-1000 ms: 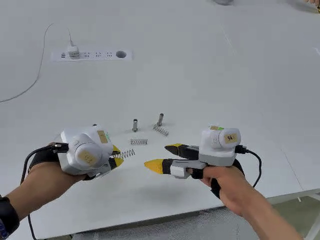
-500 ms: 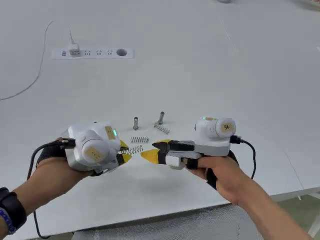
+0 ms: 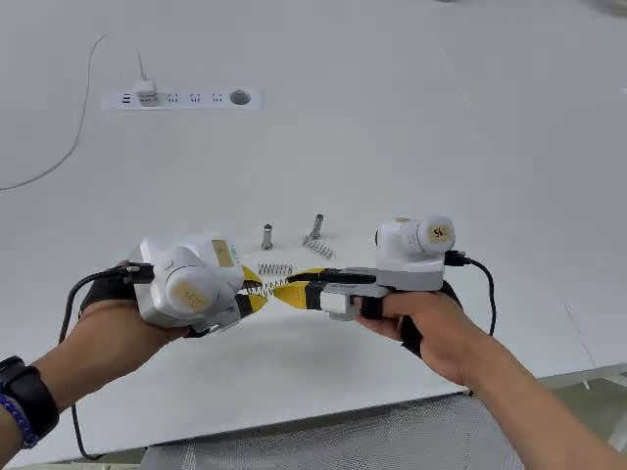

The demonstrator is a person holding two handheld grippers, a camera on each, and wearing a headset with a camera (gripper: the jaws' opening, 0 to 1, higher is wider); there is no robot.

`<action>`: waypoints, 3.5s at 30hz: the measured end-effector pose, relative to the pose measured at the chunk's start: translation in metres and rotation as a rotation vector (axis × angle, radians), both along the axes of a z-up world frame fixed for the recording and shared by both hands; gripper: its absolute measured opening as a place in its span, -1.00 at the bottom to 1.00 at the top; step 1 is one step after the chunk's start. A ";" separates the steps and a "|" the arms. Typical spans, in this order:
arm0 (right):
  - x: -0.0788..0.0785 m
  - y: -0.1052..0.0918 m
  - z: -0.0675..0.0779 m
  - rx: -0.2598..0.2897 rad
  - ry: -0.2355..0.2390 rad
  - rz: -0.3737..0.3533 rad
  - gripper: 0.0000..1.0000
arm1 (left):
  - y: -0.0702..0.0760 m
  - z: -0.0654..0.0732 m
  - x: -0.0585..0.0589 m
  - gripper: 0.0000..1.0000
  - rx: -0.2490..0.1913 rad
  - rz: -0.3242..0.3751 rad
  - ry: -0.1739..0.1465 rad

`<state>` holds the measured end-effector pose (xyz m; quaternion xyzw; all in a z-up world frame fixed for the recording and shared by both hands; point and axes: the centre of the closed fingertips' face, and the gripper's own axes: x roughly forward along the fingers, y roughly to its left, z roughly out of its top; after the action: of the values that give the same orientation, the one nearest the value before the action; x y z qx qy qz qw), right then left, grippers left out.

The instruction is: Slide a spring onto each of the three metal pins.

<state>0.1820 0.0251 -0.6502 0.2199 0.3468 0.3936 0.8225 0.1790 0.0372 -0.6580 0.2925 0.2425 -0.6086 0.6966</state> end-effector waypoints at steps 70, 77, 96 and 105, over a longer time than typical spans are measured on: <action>0.023 -0.003 0.111 -0.551 -0.296 0.778 -0.76 | -0.037 0.100 0.027 -0.82 -0.455 0.062 0.130; 0.025 -0.007 0.114 -0.564 -0.308 0.806 -0.76 | -0.039 0.107 0.028 -0.83 -0.478 0.062 0.134; 0.016 -0.019 0.112 -0.624 -0.304 0.940 -0.72 | -0.047 0.114 0.024 -0.83 -0.500 0.029 0.132; 0.014 -0.015 0.113 -0.621 -0.315 0.956 -0.71 | -0.050 0.118 0.021 -0.83 -0.504 0.008 0.133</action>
<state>0.1958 0.0097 -0.5368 -0.2730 0.3802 0.6284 0.6213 0.2003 -0.0127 -0.5401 0.0680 0.1294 -0.6650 0.7324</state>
